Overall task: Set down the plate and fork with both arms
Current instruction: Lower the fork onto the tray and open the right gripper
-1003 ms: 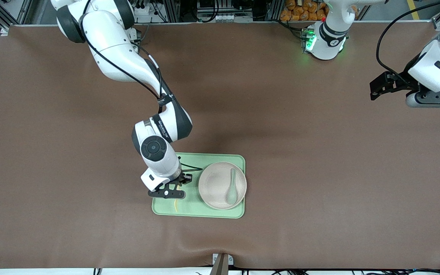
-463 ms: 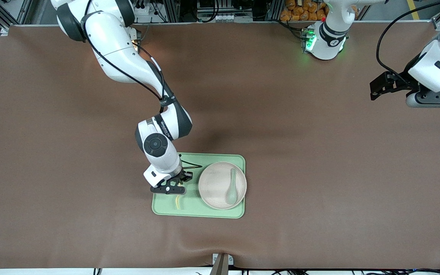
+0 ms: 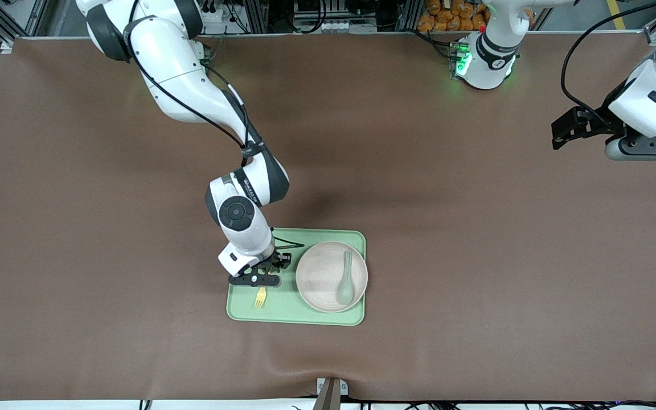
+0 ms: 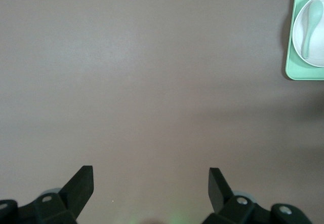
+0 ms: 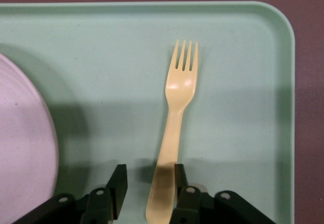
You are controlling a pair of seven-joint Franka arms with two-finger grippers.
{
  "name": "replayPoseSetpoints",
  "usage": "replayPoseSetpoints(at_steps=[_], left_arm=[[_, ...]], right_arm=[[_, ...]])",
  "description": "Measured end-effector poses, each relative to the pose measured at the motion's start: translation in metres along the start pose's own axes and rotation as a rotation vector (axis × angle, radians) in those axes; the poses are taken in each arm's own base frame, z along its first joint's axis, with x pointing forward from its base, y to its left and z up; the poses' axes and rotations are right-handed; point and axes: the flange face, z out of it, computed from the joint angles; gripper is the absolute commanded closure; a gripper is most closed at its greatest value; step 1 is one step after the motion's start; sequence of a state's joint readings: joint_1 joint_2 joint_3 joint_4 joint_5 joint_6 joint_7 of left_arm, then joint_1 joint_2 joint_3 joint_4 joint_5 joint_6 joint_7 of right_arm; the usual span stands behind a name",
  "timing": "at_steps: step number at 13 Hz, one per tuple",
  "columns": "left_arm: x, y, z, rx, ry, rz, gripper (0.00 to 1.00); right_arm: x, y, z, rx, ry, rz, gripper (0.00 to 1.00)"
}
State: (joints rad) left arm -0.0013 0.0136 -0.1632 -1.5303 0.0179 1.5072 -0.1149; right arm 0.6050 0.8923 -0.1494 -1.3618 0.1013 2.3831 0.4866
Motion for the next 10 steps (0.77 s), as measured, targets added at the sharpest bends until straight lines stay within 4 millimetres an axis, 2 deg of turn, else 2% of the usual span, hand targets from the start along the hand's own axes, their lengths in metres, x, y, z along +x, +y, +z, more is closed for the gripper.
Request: replayPoseSetpoints(at_steps=[1, 2, 3, 4, 7, 10], left_arm=[[0.0, 0.0, 0.0, 0.0, 0.0, 0.0, 0.0], [0.0, 0.0, 0.0, 0.0, 0.0, 0.0, 0.0], [0.0, 0.0, 0.0, 0.0, 0.0, 0.0, 0.0], [0.0, 0.0, 0.0, 0.0, 0.0, 0.0, 0.0], [0.0, 0.0, 0.0, 0.0, -0.001, -0.001, 0.0], [0.0, -0.001, 0.001, 0.0, -0.001, -0.001, 0.0]], right_arm=[[0.0, 0.0, -0.001, 0.001, 0.002, 0.0, 0.3], [0.001, -0.001, -0.004, 0.004, 0.005, 0.0, 0.15], [0.003, -0.001, -0.01, 0.006, 0.008, 0.0, 0.05], [0.004, -0.002, -0.017, 0.008, 0.009, 0.001, 0.0], [0.015, 0.003, -0.056, 0.014, 0.013, 0.014, 0.0], [0.027, 0.017, -0.1, 0.017, 0.012, 0.037, 0.0]])
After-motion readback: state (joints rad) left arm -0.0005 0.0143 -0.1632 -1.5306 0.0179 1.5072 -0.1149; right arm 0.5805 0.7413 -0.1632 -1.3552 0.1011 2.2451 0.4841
